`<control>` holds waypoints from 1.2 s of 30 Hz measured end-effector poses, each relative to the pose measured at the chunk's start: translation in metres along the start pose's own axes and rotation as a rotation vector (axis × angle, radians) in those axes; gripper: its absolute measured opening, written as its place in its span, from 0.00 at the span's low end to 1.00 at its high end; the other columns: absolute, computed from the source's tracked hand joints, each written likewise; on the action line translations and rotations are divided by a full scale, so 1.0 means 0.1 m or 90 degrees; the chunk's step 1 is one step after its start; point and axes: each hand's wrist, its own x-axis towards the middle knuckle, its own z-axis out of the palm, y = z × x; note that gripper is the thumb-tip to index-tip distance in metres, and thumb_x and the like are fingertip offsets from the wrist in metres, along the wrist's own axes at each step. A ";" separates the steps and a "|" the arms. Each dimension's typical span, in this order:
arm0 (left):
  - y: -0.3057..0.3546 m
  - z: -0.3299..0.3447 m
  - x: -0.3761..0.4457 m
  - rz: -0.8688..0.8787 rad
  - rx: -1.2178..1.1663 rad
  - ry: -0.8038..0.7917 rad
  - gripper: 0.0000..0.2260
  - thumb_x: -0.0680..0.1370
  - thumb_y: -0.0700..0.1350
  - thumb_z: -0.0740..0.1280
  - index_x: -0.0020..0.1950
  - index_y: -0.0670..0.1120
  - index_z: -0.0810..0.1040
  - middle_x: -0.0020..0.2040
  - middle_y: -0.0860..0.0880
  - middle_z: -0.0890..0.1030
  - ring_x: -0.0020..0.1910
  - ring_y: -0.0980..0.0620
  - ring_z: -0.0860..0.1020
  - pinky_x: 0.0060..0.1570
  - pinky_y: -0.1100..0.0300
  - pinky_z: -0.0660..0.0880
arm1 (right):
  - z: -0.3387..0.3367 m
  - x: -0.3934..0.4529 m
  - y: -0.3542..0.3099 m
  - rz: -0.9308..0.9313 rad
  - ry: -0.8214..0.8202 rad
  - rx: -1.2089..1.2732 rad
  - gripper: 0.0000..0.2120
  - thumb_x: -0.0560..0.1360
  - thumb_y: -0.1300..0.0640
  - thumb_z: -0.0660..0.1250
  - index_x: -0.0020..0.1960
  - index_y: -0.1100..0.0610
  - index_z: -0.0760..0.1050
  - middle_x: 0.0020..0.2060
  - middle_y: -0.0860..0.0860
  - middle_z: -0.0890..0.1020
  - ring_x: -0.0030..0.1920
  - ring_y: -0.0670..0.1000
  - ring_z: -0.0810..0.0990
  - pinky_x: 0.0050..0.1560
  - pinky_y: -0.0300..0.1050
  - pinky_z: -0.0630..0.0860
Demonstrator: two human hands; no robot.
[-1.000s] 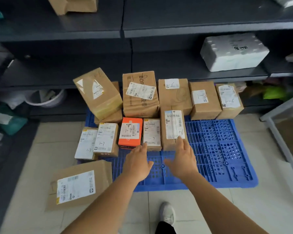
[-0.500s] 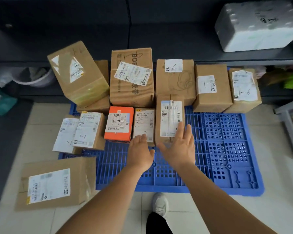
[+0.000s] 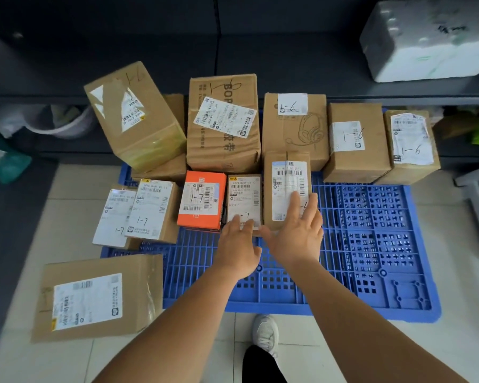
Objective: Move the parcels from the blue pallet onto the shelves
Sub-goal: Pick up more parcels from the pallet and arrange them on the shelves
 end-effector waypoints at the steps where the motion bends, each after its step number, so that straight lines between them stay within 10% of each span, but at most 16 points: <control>1: 0.01 0.01 0.01 0.009 -0.016 -0.007 0.30 0.80 0.50 0.63 0.78 0.48 0.54 0.79 0.46 0.49 0.77 0.44 0.48 0.76 0.51 0.51 | -0.01 0.01 0.02 -0.002 0.009 -0.011 0.46 0.73 0.36 0.64 0.78 0.51 0.39 0.77 0.57 0.38 0.76 0.61 0.47 0.74 0.57 0.54; 10: -0.03 -0.05 0.01 0.075 0.007 -0.019 0.30 0.81 0.49 0.62 0.79 0.47 0.51 0.79 0.47 0.50 0.78 0.46 0.50 0.75 0.53 0.49 | -0.04 0.06 0.13 0.012 -0.003 -0.054 0.46 0.74 0.40 0.65 0.78 0.49 0.37 0.77 0.56 0.36 0.76 0.61 0.42 0.75 0.58 0.49; 22: 0.04 0.13 0.15 -0.167 -0.321 0.019 0.35 0.78 0.43 0.67 0.78 0.40 0.50 0.70 0.42 0.61 0.65 0.45 0.71 0.65 0.55 0.71 | -0.06 -0.03 0.27 0.033 0.023 -0.009 0.47 0.68 0.36 0.67 0.76 0.46 0.44 0.72 0.60 0.53 0.68 0.63 0.60 0.70 0.58 0.62; 29: 0.10 0.29 0.09 -0.210 -0.535 0.075 0.24 0.79 0.42 0.66 0.72 0.50 0.60 0.61 0.49 0.76 0.41 0.57 0.76 0.30 0.68 0.72 | -0.10 -0.15 0.44 0.039 0.031 0.040 0.45 0.67 0.38 0.68 0.76 0.46 0.48 0.71 0.59 0.56 0.65 0.63 0.62 0.66 0.59 0.66; 36: 0.19 0.26 -0.17 -0.257 -0.629 0.136 0.17 0.80 0.41 0.64 0.66 0.51 0.64 0.41 0.50 0.76 0.32 0.55 0.73 0.23 0.67 0.69 | -0.21 -0.30 0.59 0.031 0.015 0.111 0.43 0.67 0.42 0.70 0.75 0.44 0.50 0.72 0.57 0.56 0.67 0.63 0.60 0.65 0.61 0.67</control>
